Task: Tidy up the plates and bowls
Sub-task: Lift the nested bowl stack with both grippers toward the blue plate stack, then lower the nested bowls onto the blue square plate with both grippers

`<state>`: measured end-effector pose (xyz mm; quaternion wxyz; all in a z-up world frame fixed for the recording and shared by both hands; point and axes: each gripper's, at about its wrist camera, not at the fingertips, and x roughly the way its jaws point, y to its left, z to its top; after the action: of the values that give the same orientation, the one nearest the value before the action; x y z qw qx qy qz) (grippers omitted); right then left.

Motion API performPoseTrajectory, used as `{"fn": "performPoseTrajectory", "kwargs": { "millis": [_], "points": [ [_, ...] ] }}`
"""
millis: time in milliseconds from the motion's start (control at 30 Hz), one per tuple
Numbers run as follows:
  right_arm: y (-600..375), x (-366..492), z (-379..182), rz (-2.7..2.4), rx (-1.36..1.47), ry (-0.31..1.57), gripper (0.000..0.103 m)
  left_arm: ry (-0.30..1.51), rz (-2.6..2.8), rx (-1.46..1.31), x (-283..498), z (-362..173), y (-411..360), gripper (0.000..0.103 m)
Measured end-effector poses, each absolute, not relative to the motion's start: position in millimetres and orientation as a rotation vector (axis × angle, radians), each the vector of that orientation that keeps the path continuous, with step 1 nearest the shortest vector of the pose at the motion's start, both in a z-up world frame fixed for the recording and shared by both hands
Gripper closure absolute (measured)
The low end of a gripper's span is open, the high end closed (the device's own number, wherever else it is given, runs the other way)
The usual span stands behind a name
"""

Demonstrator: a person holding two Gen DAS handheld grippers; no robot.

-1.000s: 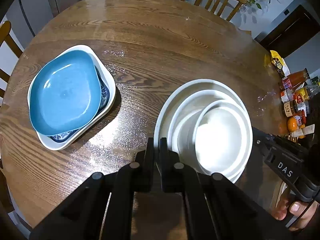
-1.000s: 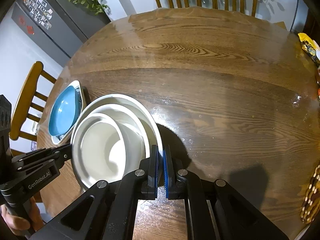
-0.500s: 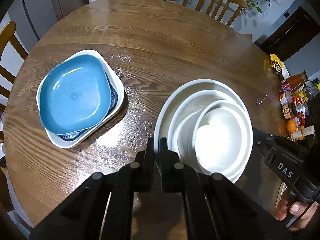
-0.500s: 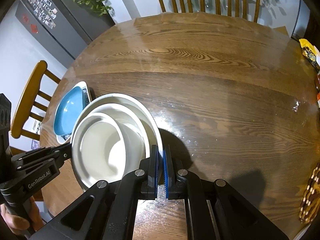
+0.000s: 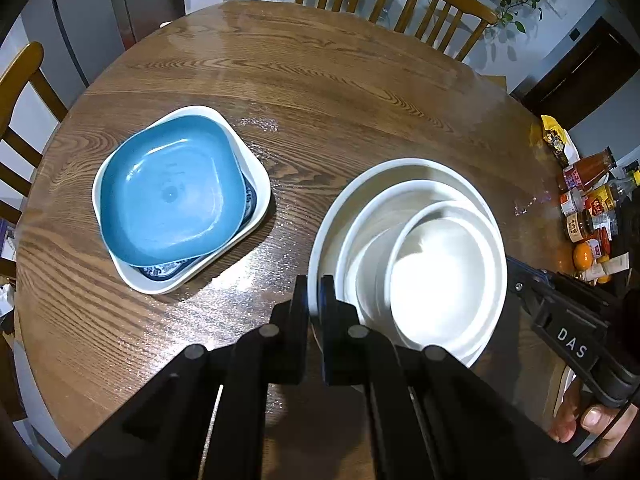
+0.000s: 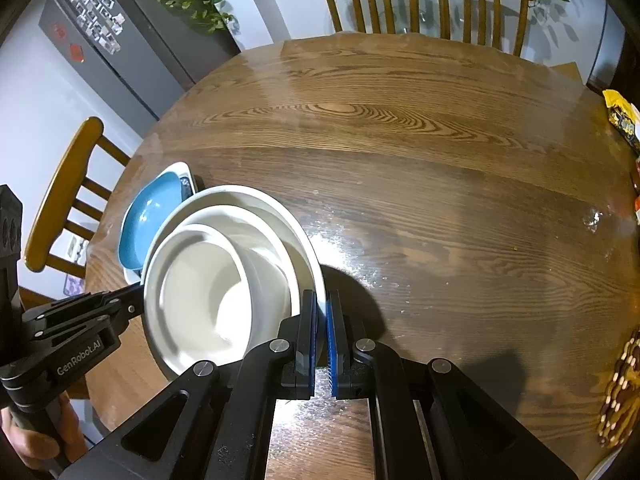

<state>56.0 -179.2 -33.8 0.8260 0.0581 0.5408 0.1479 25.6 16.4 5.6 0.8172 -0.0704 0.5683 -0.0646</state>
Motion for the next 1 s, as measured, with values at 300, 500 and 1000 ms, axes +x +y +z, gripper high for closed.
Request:
{"fn": "performPoseTrajectory", "kwargs": {
  "millis": [300,500,1000],
  "points": [
    [-168,57,-27,0.338,0.108,1.136,0.097,1.187,-0.115,-0.155,24,14,30,0.103],
    [-154,59,-21,0.357,0.092,1.127,0.097,1.175,-0.096,-0.159,24,20,44,0.103],
    [-120,64,-7,0.395,0.057,1.11,0.097,1.153,-0.054,-0.174,24,34,77,0.103]
  ]
}}
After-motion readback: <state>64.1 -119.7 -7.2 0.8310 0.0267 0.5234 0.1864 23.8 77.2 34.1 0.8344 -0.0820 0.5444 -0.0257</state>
